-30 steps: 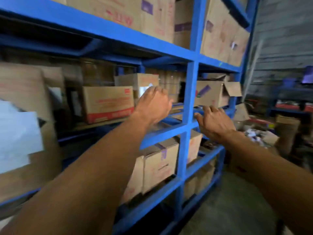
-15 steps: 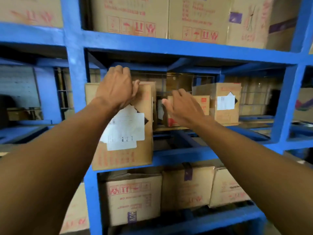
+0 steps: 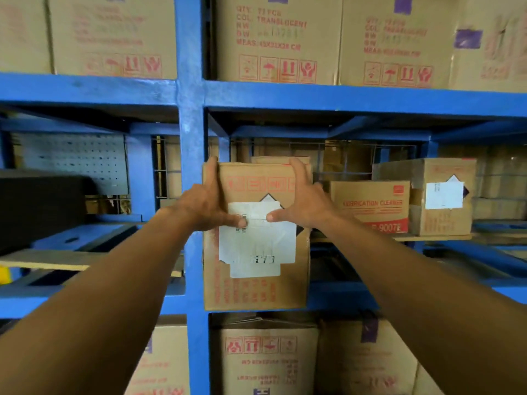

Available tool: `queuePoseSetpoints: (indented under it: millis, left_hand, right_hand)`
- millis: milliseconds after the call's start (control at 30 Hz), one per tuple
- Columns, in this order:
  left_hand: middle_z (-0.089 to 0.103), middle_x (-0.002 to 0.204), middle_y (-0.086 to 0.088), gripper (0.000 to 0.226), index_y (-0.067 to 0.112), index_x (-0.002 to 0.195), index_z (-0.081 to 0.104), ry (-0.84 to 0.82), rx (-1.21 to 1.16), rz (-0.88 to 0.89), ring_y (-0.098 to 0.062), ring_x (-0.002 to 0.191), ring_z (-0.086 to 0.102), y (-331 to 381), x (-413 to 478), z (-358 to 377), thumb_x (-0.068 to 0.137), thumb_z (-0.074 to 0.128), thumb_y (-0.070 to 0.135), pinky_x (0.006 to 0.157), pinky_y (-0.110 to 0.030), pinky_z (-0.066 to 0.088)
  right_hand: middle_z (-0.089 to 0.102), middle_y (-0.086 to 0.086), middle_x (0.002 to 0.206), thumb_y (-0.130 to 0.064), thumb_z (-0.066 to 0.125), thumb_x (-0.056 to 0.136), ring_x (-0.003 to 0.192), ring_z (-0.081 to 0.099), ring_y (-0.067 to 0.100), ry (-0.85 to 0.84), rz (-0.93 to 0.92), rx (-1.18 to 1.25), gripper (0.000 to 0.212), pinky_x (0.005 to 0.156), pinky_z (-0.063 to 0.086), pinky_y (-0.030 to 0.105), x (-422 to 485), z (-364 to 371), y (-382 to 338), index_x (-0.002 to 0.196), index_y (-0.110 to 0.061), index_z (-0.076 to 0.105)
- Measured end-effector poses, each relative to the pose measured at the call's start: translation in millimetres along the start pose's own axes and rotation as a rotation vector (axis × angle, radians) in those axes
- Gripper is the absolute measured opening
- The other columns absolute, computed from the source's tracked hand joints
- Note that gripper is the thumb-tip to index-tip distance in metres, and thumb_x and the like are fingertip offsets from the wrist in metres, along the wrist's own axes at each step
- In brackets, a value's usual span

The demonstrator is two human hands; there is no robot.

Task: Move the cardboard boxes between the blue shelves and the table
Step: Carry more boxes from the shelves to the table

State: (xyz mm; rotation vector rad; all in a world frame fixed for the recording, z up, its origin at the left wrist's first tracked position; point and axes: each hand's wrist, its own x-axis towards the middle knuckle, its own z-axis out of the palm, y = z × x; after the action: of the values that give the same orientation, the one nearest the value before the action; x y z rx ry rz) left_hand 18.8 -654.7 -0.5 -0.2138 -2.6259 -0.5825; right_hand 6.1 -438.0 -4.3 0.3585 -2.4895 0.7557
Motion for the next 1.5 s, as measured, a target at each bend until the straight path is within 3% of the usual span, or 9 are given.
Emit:
queuePoseSetpoints:
  millis: [167,300,500,700,833,1000,1233,1400,1500]
  left_hand:
    - [0.055,0.128,-0.022,0.145,0.036,0.143,-0.011,0.042,-0.109,0.008,-0.044,0.11,0.056,0,4,7,0.045,0.096,0.039,0.097,-0.055,0.045]
    - [0.057,0.122,-0.02,0.138,0.04,0.138,0.0,0.089,-0.151,0.034,-0.045,0.107,0.057,9,0,8,0.04,0.098,0.034,0.093,-0.057,0.046]
    - [0.059,0.12,-0.021,0.142,0.032,0.143,-0.002,0.073,-0.239,0.185,-0.044,0.107,0.057,61,-4,18,0.042,0.098,0.033,0.094,-0.053,0.046]
    - [0.053,0.131,-0.022,0.14,0.033,0.145,-0.007,0.036,-0.388,0.37,-0.045,0.113,0.055,154,-8,50,0.05,0.095,0.028,0.095,-0.053,0.046]
    - [0.046,0.135,-0.029,0.144,0.041,0.141,-0.018,-0.06,-0.441,0.507,-0.051,0.121,0.046,225,-15,79,0.052,0.094,0.034,0.1,-0.058,0.041]
    - [0.05,0.13,-0.026,0.146,0.041,0.14,-0.014,-0.167,-0.65,0.731,-0.048,0.117,0.049,321,-41,114,0.045,0.096,0.035,0.094,-0.058,0.044]
    - [0.056,0.111,-0.027,0.14,0.026,0.145,-0.005,-0.316,-0.819,1.072,-0.043,0.095,0.058,428,-109,133,0.049,0.095,0.037,0.075,-0.039,0.046]
    - [0.058,0.109,-0.033,0.145,0.029,0.148,-0.008,-0.443,-0.916,1.277,-0.047,0.096,0.059,469,-173,135,0.047,0.095,0.04,0.076,-0.047,0.046]
    - [0.052,0.122,-0.032,0.143,0.028,0.149,-0.012,-0.536,-0.961,1.425,-0.045,0.103,0.057,482,-223,127,0.053,0.094,0.037,0.084,-0.051,0.046]
  right_hand:
    - [0.053,-0.002,0.122,-0.027,0.09,0.065,0.098,0.055,0.018,0.041,-0.01,0.112,0.114,0.09,0.049,0.041,0,6,3,0.143,-0.04,0.007]
    - [0.049,-0.002,0.133,-0.025,0.093,0.059,0.113,0.053,0.025,0.132,-0.002,0.147,0.111,0.092,0.049,0.045,-8,3,5,0.138,-0.039,0.016]
    - [0.043,-0.003,0.132,-0.027,0.093,0.059,0.104,0.053,0.02,0.255,0.015,0.019,0.108,0.082,0.051,0.038,-42,-49,27,0.137,-0.032,0.019]
    - [0.051,0.002,0.12,-0.035,0.094,0.056,0.098,0.055,0.028,0.363,0.206,-0.12,0.114,0.079,0.047,0.042,-103,-131,65,0.137,-0.041,0.014]
    - [0.045,0.004,0.133,-0.034,0.092,0.06,0.108,0.047,0.031,0.451,0.341,-0.238,0.112,0.08,0.035,0.037,-159,-189,87,0.143,-0.036,0.016]
    - [0.053,0.011,0.129,-0.044,0.092,0.055,0.113,0.053,0.038,0.596,0.579,-0.445,0.116,0.092,0.045,0.049,-231,-245,103,0.138,-0.046,0.01]
    - [0.061,0.008,0.112,-0.035,0.091,0.06,0.083,0.061,0.026,0.84,0.894,-0.696,0.11,0.059,0.05,0.03,-334,-296,85,0.139,-0.045,0.015]
    - [0.051,-0.005,0.117,-0.036,0.091,0.06,0.072,0.053,0.013,0.989,1.023,-0.933,0.109,0.075,0.052,0.038,-400,-286,44,0.137,-0.046,0.014]
    - [0.042,-0.011,0.122,-0.036,0.089,0.063,0.084,0.056,0.018,1.061,1.116,-1.074,0.108,0.079,0.052,0.04,-439,-270,7,0.137,-0.046,0.012]
